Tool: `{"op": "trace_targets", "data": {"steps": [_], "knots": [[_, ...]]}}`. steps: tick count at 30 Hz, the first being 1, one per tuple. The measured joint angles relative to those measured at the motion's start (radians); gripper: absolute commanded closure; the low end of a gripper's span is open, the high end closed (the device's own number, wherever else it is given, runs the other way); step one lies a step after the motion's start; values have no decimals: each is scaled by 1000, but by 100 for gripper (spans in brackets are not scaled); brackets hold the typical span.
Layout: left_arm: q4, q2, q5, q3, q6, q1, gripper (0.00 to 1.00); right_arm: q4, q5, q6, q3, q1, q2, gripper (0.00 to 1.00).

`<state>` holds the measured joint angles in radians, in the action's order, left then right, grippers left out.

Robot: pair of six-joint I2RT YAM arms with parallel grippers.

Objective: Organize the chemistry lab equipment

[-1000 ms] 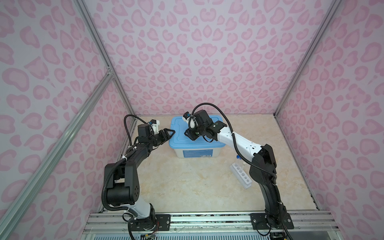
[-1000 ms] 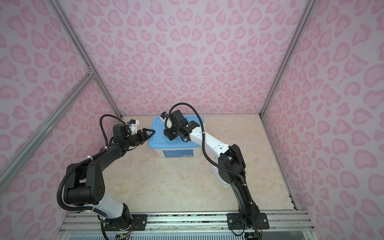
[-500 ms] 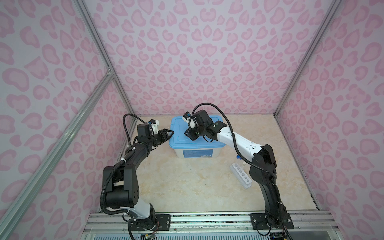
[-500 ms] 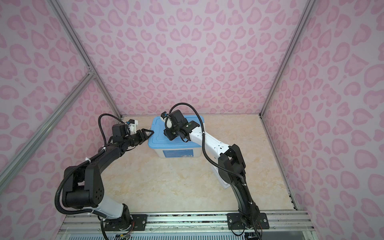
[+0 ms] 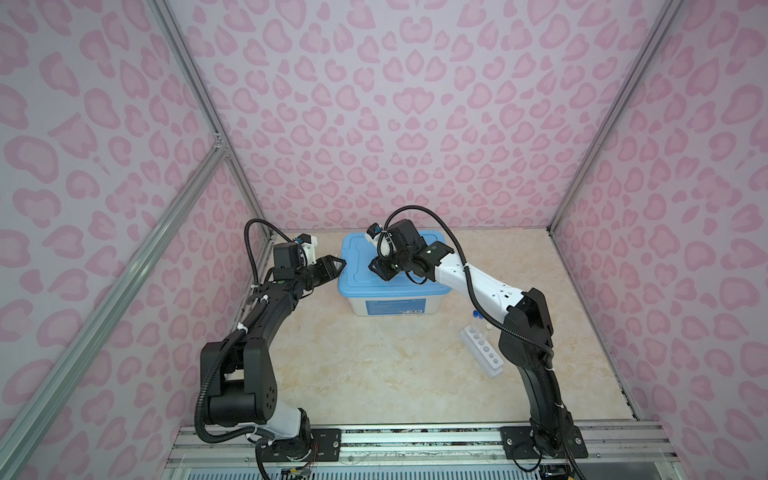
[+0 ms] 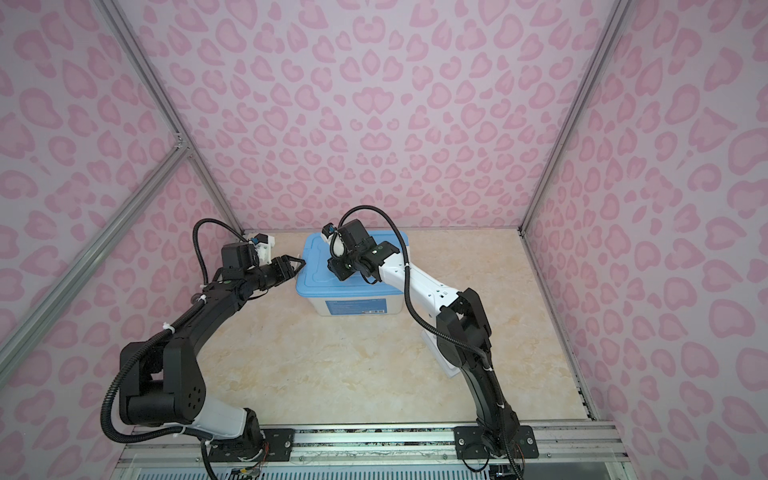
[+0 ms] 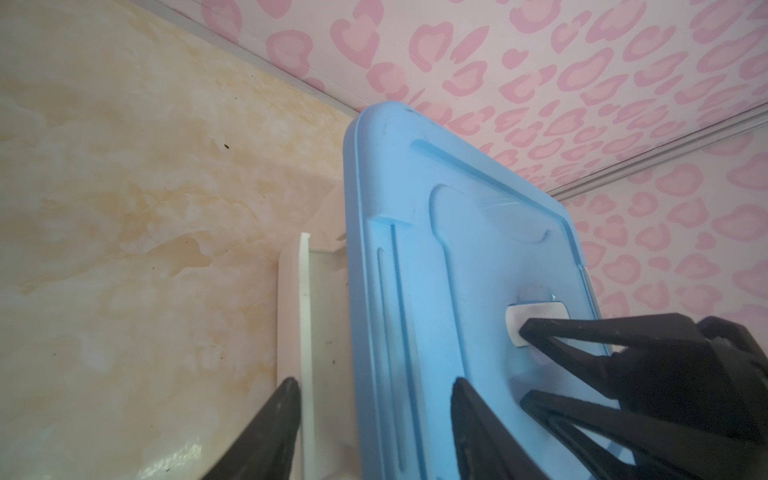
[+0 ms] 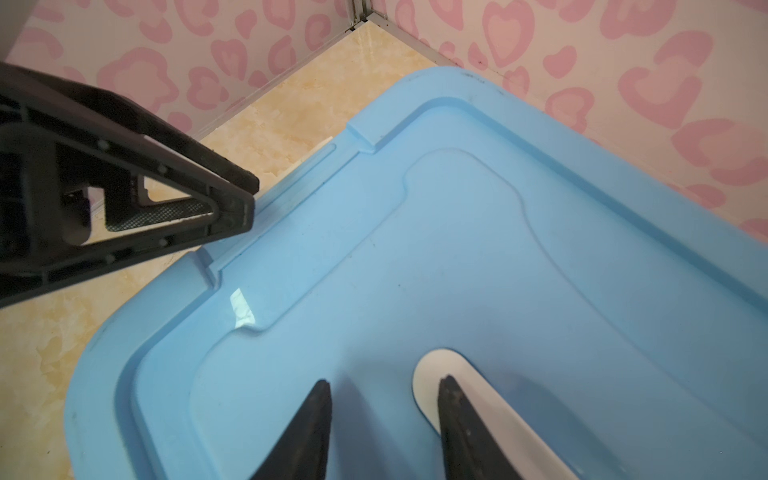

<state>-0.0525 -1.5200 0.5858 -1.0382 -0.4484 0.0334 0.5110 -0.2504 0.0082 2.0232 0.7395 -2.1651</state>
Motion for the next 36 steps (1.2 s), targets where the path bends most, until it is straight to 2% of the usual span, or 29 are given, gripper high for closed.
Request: {"op": "trace_targets", "data": {"steps": [18,23,28,36], "knots": [[-37,39,-4,-58,13,-29,40,-18,-6,3,-12,0,0,57],[-92,39,-41,-79,50,-27,40,-19,-9,3,-12,0,0,57],[-144,39,-97,-106,79,-23,30,-19,-10,3,-12,0,0,57],[-185,18,-161,-108,128,-24,29,-19,-11,3,-11,0,0,57]]}}
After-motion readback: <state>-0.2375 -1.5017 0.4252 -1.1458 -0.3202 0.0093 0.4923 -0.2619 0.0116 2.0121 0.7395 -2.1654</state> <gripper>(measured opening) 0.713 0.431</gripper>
